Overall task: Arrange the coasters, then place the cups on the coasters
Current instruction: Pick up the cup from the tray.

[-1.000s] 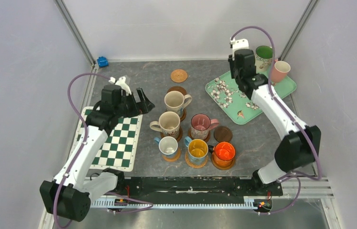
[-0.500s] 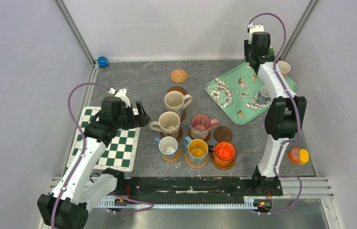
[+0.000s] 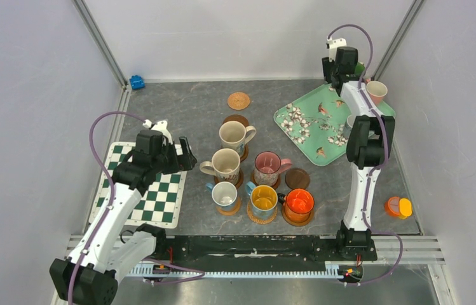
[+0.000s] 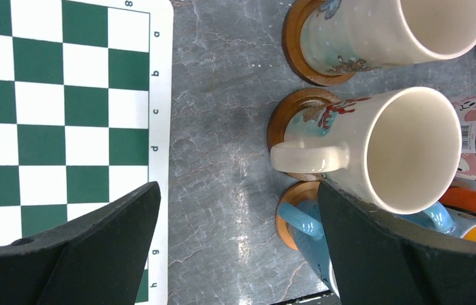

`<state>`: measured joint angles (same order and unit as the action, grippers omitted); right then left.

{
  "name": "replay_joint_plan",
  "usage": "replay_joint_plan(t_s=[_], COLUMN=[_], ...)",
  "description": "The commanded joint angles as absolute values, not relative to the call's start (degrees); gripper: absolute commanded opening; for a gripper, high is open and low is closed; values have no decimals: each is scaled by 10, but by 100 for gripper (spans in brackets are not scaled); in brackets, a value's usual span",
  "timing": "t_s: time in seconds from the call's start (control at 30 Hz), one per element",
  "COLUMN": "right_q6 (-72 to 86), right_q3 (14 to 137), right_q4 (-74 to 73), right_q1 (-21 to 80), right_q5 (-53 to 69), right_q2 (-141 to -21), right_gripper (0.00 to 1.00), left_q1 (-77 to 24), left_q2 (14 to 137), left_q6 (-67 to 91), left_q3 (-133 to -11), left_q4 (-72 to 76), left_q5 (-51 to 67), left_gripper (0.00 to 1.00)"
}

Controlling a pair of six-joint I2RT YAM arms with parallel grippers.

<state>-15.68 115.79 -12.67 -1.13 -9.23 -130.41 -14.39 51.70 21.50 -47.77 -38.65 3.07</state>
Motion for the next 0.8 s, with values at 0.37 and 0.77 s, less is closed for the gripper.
replay_joint_plan(t_s=[0.37, 0.77], right_q6=[-139, -120], right_q3=[1194, 1195], right_q4=[34, 48], right_q1=[-72, -95], right_q5=[39, 48], right_q2=[-1352, -1381], right_gripper=[58, 59], left_q1=[-146, -146], left_q2=[504, 520], left_q6=[207, 197], left_q3=[-485, -491], left_q4=[-404, -398], left_q5=[-13, -25], left_gripper=[100, 100])
